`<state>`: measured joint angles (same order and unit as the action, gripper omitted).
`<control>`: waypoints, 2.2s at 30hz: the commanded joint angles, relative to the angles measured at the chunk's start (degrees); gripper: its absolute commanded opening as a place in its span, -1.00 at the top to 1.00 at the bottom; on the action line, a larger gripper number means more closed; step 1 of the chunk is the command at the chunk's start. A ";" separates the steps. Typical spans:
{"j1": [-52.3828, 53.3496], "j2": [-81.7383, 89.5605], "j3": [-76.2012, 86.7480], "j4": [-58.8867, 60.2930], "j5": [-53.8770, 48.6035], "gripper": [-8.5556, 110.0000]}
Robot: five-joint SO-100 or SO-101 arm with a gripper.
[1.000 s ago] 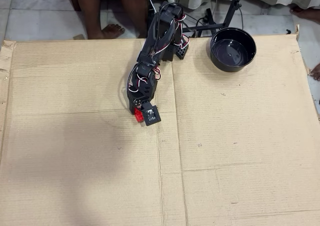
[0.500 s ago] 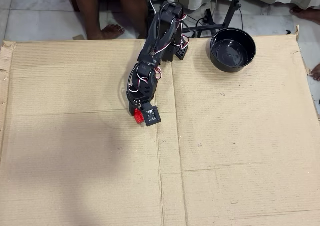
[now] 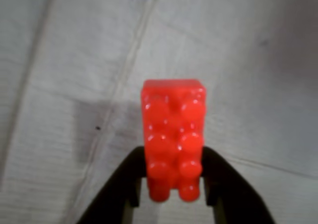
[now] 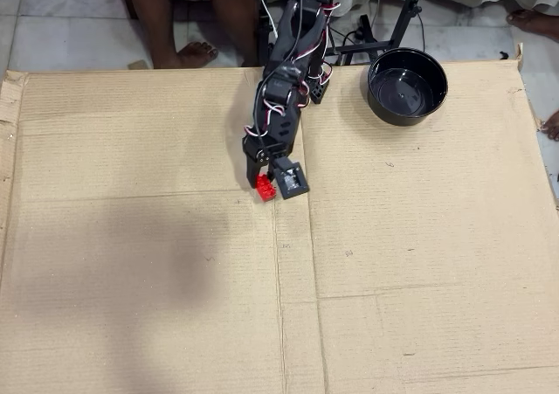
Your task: Grasp a lego block and put it in the bin.
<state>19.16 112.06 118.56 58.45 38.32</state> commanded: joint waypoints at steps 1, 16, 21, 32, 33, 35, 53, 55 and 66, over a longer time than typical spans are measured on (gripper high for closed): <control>-2.81 5.45 -1.67 0.53 2.29 0.85; -24.08 21.71 -1.05 0.53 23.82 0.85; -32.26 27.33 -1.05 0.53 31.99 0.85; -51.42 39.73 1.58 0.53 48.78 0.85; -53.17 41.13 2.29 0.53 50.54 0.85; -57.22 44.12 4.04 0.44 53.88 0.85; -85.43 70.14 24.35 -0.44 64.78 0.85; -88.07 71.89 25.84 -0.44 64.78 0.84; -101.60 75.67 41.84 -22.24 64.69 0.85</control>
<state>-80.77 186.86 158.55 41.75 102.74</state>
